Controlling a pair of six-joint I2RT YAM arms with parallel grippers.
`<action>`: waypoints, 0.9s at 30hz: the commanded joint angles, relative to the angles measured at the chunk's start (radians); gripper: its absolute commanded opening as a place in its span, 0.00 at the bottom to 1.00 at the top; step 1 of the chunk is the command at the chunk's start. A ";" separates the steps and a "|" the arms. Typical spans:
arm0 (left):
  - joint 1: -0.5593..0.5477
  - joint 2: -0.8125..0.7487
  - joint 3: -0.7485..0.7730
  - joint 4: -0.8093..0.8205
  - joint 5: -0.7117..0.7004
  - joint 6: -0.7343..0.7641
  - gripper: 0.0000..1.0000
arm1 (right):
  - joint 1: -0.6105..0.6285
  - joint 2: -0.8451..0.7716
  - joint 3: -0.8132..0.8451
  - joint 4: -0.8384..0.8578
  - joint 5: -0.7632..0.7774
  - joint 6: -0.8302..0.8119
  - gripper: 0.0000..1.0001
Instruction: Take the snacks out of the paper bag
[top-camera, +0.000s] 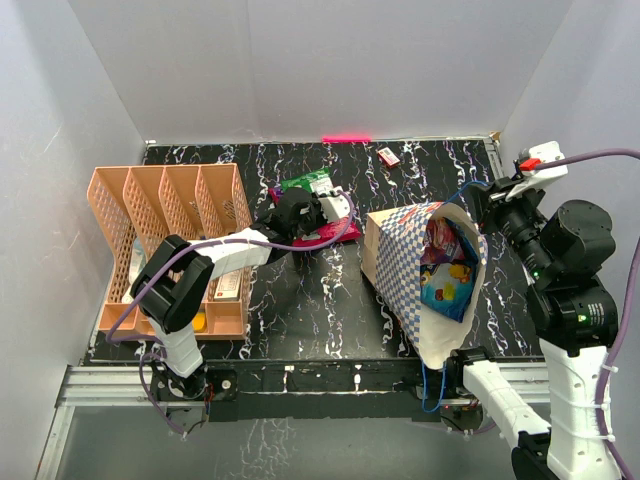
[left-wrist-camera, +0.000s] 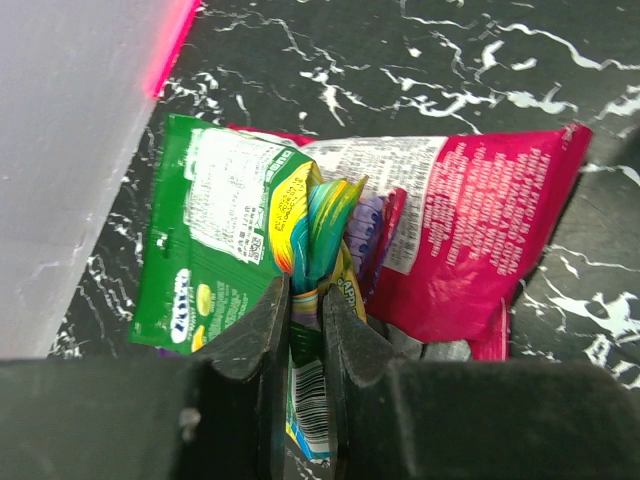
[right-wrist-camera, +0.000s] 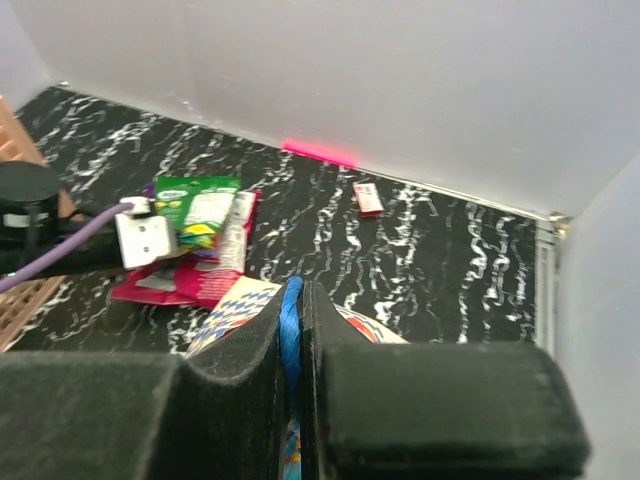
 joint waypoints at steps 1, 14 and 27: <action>0.013 0.000 0.009 0.013 0.080 0.001 0.00 | 0.003 0.022 0.043 0.128 -0.162 0.041 0.08; 0.027 -0.085 0.043 -0.048 0.037 -0.153 0.38 | 0.002 0.151 0.030 0.151 -0.575 0.197 0.08; 0.026 -0.369 0.088 -0.235 0.192 -0.522 0.98 | 0.003 0.202 -0.034 0.478 -0.730 0.497 0.08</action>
